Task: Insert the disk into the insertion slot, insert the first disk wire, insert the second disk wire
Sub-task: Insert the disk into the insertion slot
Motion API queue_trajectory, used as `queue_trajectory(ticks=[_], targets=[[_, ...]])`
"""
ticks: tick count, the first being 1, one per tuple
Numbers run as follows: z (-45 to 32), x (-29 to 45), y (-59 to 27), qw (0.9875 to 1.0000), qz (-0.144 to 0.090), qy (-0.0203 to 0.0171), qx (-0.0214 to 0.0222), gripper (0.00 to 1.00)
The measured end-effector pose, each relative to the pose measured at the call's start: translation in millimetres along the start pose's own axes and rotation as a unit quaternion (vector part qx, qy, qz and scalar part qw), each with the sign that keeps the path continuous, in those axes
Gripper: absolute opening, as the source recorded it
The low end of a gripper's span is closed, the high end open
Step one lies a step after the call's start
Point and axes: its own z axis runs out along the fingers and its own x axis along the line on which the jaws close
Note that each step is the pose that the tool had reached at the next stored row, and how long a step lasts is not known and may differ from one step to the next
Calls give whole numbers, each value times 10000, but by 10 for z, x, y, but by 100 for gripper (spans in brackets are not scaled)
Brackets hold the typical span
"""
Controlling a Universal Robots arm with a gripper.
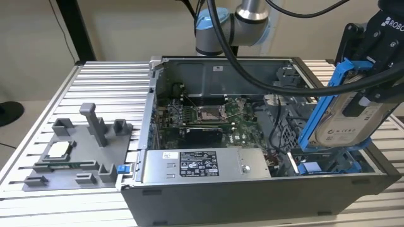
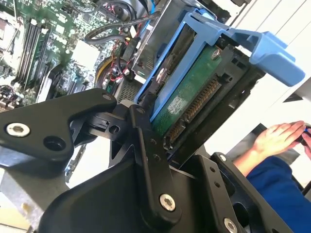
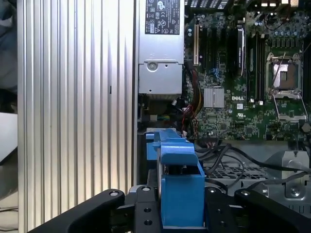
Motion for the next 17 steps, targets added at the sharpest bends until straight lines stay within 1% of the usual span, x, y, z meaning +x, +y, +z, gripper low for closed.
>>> queue_trajectory(ticks=[4,6,8,10,14,17], targets=[[2,2,0,10000,0,-3,0,0],[5,4,-3,10000,-1,-9,0,0],[12,7,-6,10000,-2,-24,0,0],[24,13,-9,10000,-4,-57,-2,0],[57,34,-19,9999,-10,-142,-6,0],[87,43,-33,9998,-13,-188,-9,0]])
